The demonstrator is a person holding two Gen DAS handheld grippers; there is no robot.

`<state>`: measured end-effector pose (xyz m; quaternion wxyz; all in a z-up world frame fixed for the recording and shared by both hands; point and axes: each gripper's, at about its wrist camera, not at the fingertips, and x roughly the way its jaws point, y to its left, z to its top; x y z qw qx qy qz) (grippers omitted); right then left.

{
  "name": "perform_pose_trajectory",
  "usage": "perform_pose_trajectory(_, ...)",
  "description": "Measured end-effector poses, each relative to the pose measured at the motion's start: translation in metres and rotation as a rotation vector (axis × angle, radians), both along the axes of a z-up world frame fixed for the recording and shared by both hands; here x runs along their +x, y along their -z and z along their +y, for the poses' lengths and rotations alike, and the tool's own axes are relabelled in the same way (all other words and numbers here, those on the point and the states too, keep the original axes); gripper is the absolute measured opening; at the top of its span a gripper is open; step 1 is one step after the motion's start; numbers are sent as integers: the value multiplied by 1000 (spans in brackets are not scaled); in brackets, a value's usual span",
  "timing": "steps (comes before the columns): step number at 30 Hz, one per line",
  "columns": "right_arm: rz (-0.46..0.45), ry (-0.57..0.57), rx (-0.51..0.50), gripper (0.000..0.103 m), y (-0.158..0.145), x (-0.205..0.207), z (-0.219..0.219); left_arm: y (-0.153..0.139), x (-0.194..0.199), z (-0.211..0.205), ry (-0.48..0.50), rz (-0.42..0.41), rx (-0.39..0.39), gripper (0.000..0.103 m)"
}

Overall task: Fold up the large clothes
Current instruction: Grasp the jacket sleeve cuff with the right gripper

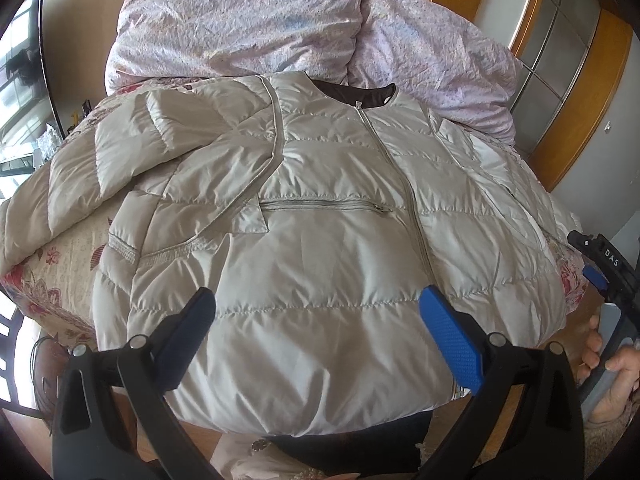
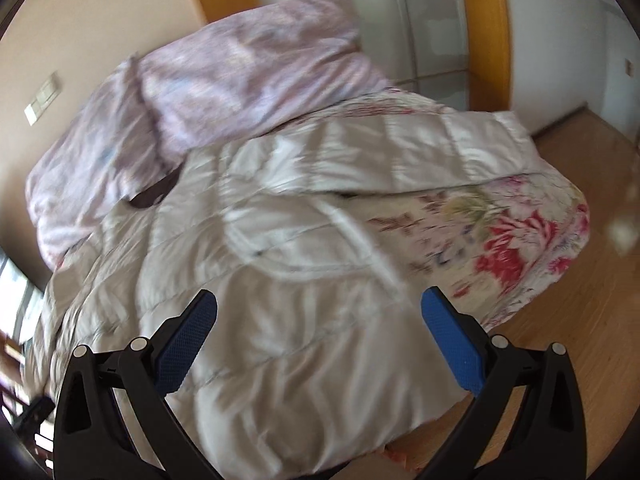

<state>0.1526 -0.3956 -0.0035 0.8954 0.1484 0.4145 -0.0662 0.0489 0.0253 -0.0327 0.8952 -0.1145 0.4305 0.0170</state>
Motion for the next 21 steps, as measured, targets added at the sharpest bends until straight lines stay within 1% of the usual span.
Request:
perform_pose_trajectory(3,31,119,88,102,8,21,-46,4,11,5,22,9,-54,101)
perform_pose_trajectory(7,51,276,309,102,23,42,-110,8,25,13,45,13,-120,101)
perform_pose_trajectory(8,46,318,360,96,28,47,-128,10,29,16,48,15,-139,101)
perform_pose_trajectory(9,55,356,384,89,33,52,-139,11,31,17,50,18,-154,101)
perform_pose_trajectory(10,57,388,409,88,37,56,-151,13,34,20,52,20,-174,101)
perform_pose_trajectory(11,51,418,438,82,42,61,-164,14,37,22,54,21,-192,101)
perform_pose_trajectory(12,53,441,456,78,46,65,-174,16,40,24,57,25,-213,101)
perform_pose_trajectory(13,49,461,475,78,49,69,-182,18,42,25,59,28,-233,101)
perform_pose_trajectory(15,45,498,498,70,56,74,-196,21,47,27,62,30,-257,101)
perform_pose_trajectory(16,44,511,505,69,59,75,-201,22,49,28,59,28,-253,101)
perform_pose_trajectory(18,35,529,525,64,64,79,-209,22,51,27,55,15,-235,101)
perform_pose_trajectory(21,30,553,522,61,69,85,-218,22,52,25,59,-16,-205,101)
